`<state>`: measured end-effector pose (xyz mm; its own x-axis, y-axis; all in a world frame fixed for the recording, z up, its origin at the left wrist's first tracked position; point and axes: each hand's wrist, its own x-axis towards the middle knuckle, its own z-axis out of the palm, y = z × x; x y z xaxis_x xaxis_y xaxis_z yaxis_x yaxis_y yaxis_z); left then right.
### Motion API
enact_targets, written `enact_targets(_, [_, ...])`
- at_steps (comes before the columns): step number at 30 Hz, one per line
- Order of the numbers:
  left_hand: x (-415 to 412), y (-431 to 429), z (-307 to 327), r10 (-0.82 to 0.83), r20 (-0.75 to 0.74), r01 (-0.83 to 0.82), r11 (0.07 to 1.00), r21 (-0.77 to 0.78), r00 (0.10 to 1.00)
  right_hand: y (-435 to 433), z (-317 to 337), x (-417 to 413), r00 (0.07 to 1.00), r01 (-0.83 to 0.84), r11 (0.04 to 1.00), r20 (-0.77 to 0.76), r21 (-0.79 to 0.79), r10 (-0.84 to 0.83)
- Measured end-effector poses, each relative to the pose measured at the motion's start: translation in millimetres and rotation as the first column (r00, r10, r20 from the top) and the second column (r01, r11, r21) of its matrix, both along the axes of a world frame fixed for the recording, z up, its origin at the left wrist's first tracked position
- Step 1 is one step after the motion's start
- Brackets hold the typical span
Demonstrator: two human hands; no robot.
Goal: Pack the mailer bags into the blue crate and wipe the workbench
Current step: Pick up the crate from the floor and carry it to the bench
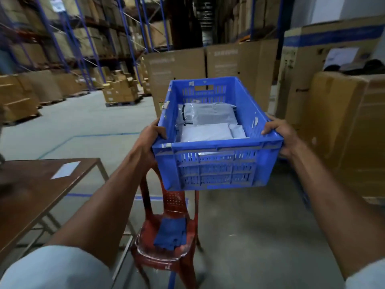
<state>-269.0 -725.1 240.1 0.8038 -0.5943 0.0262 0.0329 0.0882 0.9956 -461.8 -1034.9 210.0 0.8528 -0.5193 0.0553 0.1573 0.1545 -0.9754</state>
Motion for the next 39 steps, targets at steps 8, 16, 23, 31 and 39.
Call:
enact_targets(8, [-72, 185, 23, 0.4, 0.035, -0.396, 0.914, -0.091, 0.916, 136, 38, 59, 0.91, -0.403, 0.914, 0.124, 0.046, 0.395])
enact_targets(16, [-206, 384, 0, 0.774, -0.056, -0.774, 0.622, -0.122, 0.631, 356, 19, 97, 0.618, -0.786, 0.615, 0.082, 0.062, 0.782])
enact_targets(23, [-357, 533, -22, 0.943, -0.09, -0.945, 0.313, -0.097, 0.321, 563, -2, 59, 0.308, -0.951, 0.307, 0.026, 0.047, 0.951])
enact_targets(31, [-508, 677, -36, 0.987, -0.067, -0.986, 0.141, -0.089, 0.148, 760, -11, -44, 0.134, -0.991, 0.133, 0.005, 0.028, 0.991])
enact_targets(39, [-580, 819, -37, 0.991, -0.07, -0.987, 0.105, -0.12, 0.114, 903, -17, -111, 0.149, -0.988, 0.148, 0.014, 0.043, 0.989])
